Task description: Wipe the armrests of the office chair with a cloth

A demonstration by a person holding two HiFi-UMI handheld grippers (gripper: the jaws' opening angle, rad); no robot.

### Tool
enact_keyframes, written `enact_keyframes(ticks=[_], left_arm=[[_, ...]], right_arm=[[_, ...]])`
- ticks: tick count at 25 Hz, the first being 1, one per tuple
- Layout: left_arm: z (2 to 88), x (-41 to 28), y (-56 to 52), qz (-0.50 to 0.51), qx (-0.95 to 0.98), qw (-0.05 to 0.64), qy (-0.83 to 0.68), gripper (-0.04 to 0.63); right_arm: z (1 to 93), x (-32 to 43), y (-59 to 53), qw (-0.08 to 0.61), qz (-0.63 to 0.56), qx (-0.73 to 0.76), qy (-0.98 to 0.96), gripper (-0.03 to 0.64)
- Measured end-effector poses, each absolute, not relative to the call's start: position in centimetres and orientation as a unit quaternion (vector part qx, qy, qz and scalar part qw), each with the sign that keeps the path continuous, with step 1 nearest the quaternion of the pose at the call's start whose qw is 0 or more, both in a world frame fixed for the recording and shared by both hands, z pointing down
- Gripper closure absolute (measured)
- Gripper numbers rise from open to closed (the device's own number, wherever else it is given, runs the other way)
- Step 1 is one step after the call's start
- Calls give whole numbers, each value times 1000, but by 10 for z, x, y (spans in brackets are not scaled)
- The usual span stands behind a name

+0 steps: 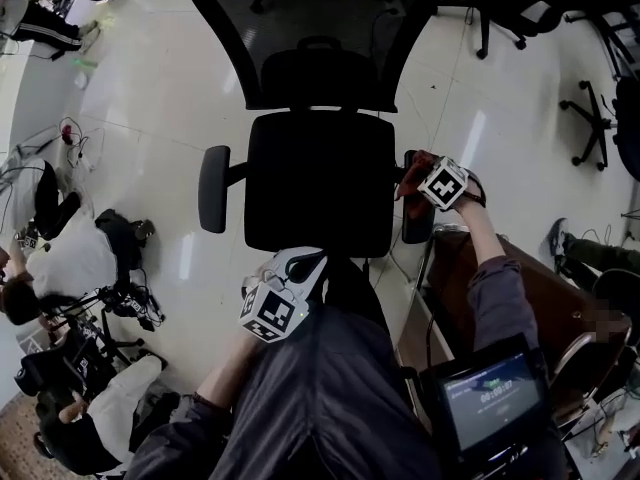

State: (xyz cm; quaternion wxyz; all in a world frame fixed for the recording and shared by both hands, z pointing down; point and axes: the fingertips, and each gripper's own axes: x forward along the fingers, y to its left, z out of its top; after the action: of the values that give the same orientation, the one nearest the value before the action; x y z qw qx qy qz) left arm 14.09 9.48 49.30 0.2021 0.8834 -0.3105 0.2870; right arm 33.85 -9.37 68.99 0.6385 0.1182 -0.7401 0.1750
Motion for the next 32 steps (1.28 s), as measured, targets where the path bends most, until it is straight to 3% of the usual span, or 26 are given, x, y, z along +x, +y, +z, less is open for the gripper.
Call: enact_keyframes(ticks=[5, 11, 18, 32], left_arm=[[488, 144, 91, 288, 886, 196, -305, 580], [485, 139, 96, 284, 889, 190, -305, 580], [488, 141, 100, 279, 890, 187, -307, 580], [498, 140, 119, 325, 881, 182, -292, 580]], right_arm=[[686, 333, -64, 627, 239, 104, -734, 597], [666, 327, 18, 623, 174, 65, -759, 598], [661, 343, 68, 612, 184, 63, -766, 597], [675, 325, -119, 596, 85, 193, -775, 597]])
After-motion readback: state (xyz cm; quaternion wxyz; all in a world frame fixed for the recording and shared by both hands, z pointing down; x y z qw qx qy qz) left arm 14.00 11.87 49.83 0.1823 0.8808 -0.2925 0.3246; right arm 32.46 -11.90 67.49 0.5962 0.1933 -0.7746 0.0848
